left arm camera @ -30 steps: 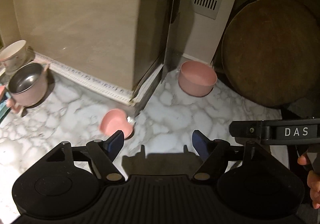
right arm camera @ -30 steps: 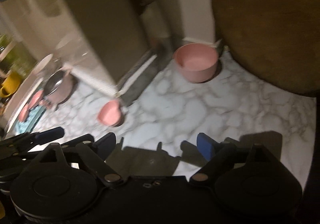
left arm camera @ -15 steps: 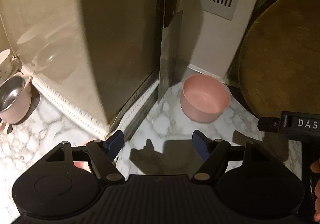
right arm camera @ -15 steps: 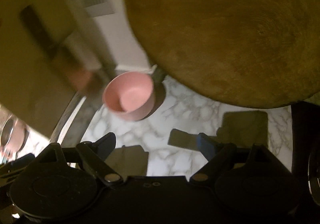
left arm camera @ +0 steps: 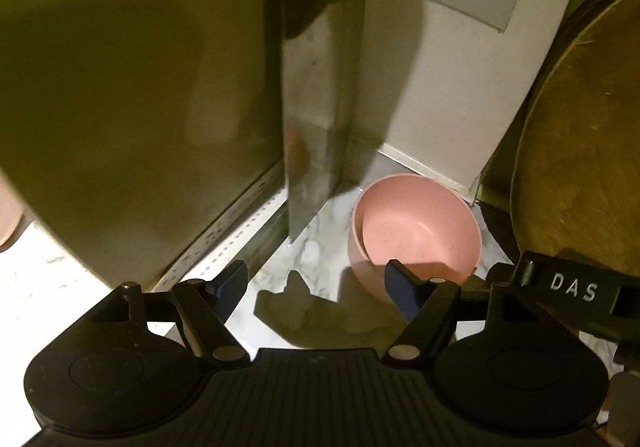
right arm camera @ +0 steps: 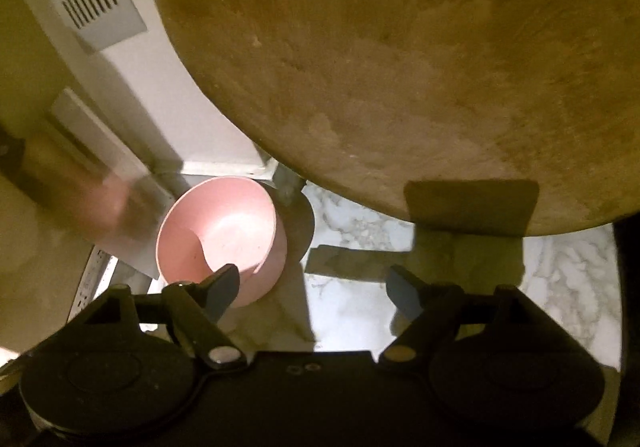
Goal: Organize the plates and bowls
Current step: 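Reach both grippers to the pink bowl by the wall and grasp its rim, then lift the pink bowl with both grippers and carry it away from the wall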
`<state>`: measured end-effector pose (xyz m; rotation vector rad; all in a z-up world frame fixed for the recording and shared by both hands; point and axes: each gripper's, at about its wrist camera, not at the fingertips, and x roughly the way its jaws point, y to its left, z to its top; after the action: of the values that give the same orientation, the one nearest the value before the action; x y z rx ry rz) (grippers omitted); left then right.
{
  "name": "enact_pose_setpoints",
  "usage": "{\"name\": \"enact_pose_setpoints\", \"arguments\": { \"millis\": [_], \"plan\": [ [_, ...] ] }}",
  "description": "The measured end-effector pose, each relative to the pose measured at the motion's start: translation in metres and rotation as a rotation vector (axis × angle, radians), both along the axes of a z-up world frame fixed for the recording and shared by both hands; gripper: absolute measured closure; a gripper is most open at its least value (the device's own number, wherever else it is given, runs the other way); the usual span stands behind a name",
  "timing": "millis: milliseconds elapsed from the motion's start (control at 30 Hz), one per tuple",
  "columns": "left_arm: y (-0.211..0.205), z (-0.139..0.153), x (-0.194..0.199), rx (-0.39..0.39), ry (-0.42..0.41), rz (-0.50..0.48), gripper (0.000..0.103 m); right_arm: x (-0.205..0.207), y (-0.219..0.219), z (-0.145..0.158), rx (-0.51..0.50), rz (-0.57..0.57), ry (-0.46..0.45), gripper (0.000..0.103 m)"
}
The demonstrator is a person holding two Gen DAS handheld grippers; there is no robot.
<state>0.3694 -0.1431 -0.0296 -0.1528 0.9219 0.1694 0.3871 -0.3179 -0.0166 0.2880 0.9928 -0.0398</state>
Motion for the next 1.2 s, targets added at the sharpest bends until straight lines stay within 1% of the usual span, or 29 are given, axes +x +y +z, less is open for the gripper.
{"name": "enact_pose_setpoints", "arguments": {
  "millis": [67,200,300,467,500,567,600,633,733,800,867,967,1067,1133,1200],
  "plan": [
    [-0.002,-0.003,0.007,0.007,-0.003,0.007,0.028,0.005,0.002,-0.004,0.003,0.0,-0.002,0.029],
    [-0.003,-0.012,0.02,0.015,-0.001,0.004,0.028,0.016,0.0,-0.012,0.033,-0.026,-0.004,0.03],
    [-0.002,-0.02,0.027,-0.011,0.002,0.005,0.028,0.023,0.0,-0.019,0.044,-0.025,0.012,0.038],
    [-0.004,-0.028,0.035,-0.001,0.001,-0.001,0.029,0.033,0.004,-0.029,0.062,-0.019,0.021,0.056],
    [-0.004,-0.029,0.036,-0.004,0.0,-0.001,0.031,0.034,0.005,-0.03,0.063,-0.016,0.022,0.057],
    [-0.004,-0.03,0.039,-0.014,0.01,-0.01,0.042,0.035,0.007,-0.031,0.064,-0.01,0.019,0.064],
    [-0.004,-0.031,0.04,-0.013,0.016,-0.013,0.044,0.036,0.008,-0.032,0.063,-0.005,0.019,0.066],
    [-0.005,-0.033,0.041,-0.01,0.019,-0.016,0.048,0.037,0.01,-0.032,0.063,0.002,0.018,0.069],
    [-0.004,-0.034,0.043,-0.009,0.027,-0.024,0.065,0.038,0.014,-0.032,0.056,0.019,0.016,0.076],
    [-0.004,-0.035,0.045,-0.023,0.03,-0.024,0.069,0.038,0.016,-0.032,0.052,0.028,0.014,0.079],
    [-0.006,-0.036,0.046,-0.03,0.032,-0.033,0.078,0.038,0.018,-0.032,0.051,0.036,0.014,0.085],
    [-0.006,-0.036,0.046,-0.052,0.031,-0.035,0.084,0.038,0.022,-0.031,0.043,0.049,0.014,0.091],
    [-0.006,-0.035,0.044,-0.069,0.036,-0.033,0.091,0.038,0.022,-0.03,0.059,0.038,0.024,0.094],
    [-0.006,-0.036,0.043,-0.08,0.043,-0.036,0.093,0.035,0.022,-0.029,0.065,0.036,0.021,0.097],
    [-0.006,-0.036,0.04,-0.08,0.048,-0.039,0.094,0.032,0.022,-0.028,0.075,0.034,0.031,0.097]
  ]
}}
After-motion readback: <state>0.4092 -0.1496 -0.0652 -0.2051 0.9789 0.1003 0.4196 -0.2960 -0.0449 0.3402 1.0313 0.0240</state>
